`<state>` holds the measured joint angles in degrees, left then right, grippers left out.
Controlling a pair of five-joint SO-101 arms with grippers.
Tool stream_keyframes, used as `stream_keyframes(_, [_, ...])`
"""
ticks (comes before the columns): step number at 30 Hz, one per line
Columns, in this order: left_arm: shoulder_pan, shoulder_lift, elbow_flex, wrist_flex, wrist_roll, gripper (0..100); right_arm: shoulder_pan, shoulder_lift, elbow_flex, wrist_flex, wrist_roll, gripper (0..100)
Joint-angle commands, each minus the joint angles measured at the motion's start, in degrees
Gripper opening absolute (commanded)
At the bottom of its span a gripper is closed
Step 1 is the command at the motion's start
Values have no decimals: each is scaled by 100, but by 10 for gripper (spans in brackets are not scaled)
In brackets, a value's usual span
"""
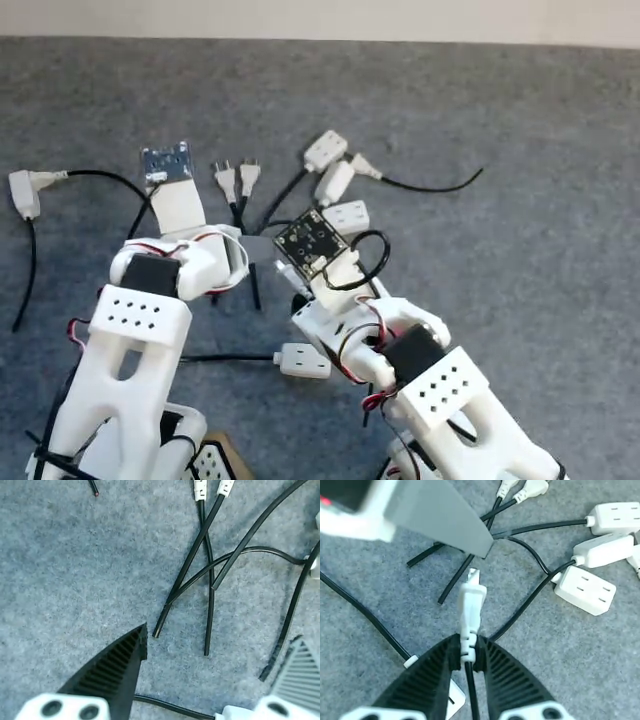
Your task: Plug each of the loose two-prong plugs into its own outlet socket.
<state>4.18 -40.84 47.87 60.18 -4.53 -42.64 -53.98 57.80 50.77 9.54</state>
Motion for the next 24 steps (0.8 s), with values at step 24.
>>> stream_keyframes(24, [1130,13,892,-501,105,418,4,-110,-1684,1218,-44,5])
